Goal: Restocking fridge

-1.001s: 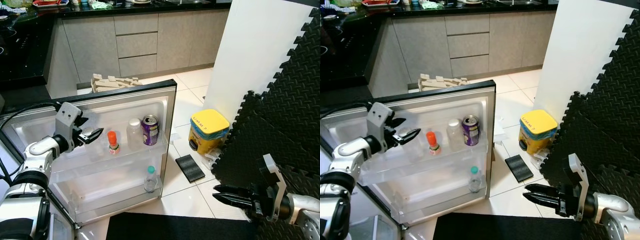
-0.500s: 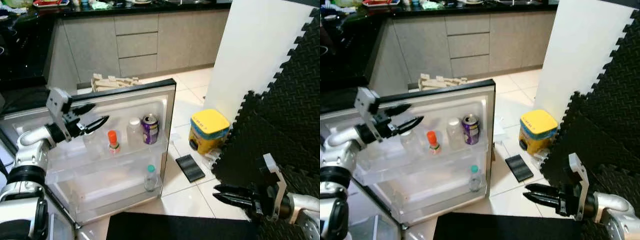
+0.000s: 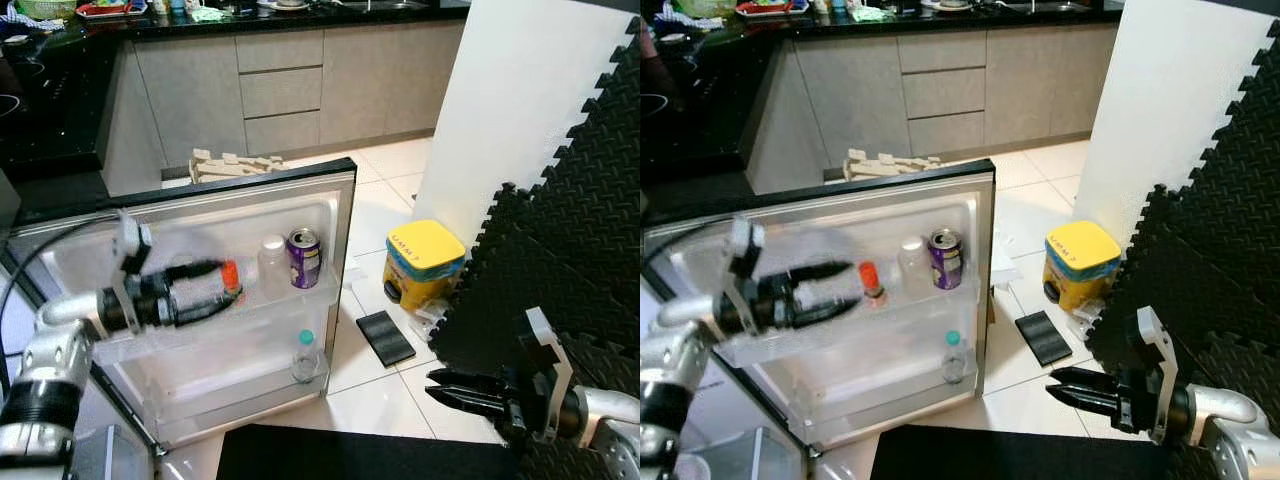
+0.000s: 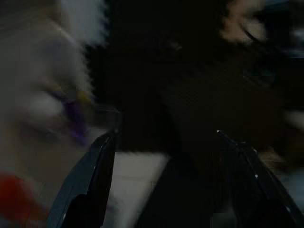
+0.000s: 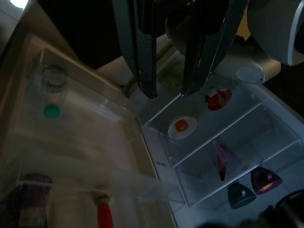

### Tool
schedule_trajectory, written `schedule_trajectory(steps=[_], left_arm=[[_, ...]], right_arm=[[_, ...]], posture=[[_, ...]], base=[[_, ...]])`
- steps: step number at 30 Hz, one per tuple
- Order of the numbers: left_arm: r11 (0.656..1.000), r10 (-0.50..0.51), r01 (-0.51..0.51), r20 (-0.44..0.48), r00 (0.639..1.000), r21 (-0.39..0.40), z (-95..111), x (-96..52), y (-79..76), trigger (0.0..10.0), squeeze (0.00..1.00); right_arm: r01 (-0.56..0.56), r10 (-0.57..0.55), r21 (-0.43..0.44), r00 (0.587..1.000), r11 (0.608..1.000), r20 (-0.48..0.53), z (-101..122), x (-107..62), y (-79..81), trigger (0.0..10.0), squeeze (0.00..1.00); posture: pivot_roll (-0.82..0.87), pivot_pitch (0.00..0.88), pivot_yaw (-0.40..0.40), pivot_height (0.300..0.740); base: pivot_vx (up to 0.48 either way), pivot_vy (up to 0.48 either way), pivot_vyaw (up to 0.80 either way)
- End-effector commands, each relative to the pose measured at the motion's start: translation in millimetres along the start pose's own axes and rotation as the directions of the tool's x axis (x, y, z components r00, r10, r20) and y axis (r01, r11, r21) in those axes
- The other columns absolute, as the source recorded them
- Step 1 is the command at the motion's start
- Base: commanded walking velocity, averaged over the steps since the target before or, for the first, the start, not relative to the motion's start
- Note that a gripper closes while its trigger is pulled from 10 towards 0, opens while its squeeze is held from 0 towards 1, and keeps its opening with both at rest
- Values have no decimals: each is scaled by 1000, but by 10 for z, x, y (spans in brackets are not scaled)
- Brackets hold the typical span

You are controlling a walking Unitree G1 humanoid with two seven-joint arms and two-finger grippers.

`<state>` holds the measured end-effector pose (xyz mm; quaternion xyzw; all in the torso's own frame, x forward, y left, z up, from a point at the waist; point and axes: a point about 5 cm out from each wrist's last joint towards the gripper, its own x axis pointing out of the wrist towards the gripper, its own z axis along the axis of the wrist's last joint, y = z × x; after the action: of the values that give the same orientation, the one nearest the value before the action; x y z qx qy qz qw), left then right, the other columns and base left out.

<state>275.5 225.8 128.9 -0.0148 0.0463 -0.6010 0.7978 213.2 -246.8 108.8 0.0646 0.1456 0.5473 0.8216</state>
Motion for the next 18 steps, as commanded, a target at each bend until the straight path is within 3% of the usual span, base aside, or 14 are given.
schedule_trajectory(steps=[1, 2, 5, 9, 11, 13, 14, 16, 17, 18], left_arm=[[997, -65, 64, -30, 997, -39, -107, 111, -109, 10000, 0], [997, -65, 64, -30, 997, -39, -107, 111, -109, 10000, 0], [983, -133, 118, -97, 986, -142, -416, 238, -339, 10000, 0], [968, -148, 117, -130, 980, -220, -658, 309, -482, 10000, 0], [968, -148, 117, -130, 980, -220, -658, 309, -482, 10000, 0], [953, -115, 51, -202, 973, -297, -962, 327, -584, 10000, 0], [953, -115, 51, -202, 973, -297, -962, 327, -584, 10000, 0], [937, -52, -44, -260, 964, -347, -1211, 342, -642, 10000, 0], [937, -52, -44, -260, 964, -347, -1211, 342, -642, 10000, 0], [921, 3, -122, -307, 952, -370, -1361, 341, -674, 10000, 0]], right_arm=[[2, -2, 15, 1000, 1000, -15, -46, -14, -6, 10000, 0], [2, -2, 15, 1000, 1000, -15, -46, -14, -6, 10000, 0], [15, -12, 54, 999, 998, -43, -166, -20, -22, 10000, 0], [45, -38, 94, 997, 995, -70, -309, -13, -39, 10000, 0], [45, -38, 94, 997, 995, -70, -309, -13, -39, 10000, 0], [102, -88, 144, 991, 984, -96, -517, -3, -70, 10000, 0], [102, -88, 144, 991, 984, -96, -517, -3, -70, 10000, 0], [142, -118, 188, 984, 972, -133, -715, 19, -62, 10000, 0], [142, -118, 188, 984, 972, -133, -715, 19, -62, 10000, 0], [154, -126, 206, 982, 966, -144, -787, 37, -50, 10000, 0]], posture=[[11, 0, 7, 740], [11, 0, 7, 740], [12, 0, 6, 740], [15, 0, 0, 740], [15, 0, 0, 740], [17, 0, -3, 740], [17, 0, -3, 740], [25, 0, -4, 740], [25, 0, -4, 740], [20, 0, 1, 740]], base=[[0, 0, 0], [0, 0, 0], [0, 0, 0], [0, 0, 0], [0, 0, 0], [0, 0, 0], [0, 0, 0], [0, 0, 0], [0, 0, 0], [0, 0, 0]])
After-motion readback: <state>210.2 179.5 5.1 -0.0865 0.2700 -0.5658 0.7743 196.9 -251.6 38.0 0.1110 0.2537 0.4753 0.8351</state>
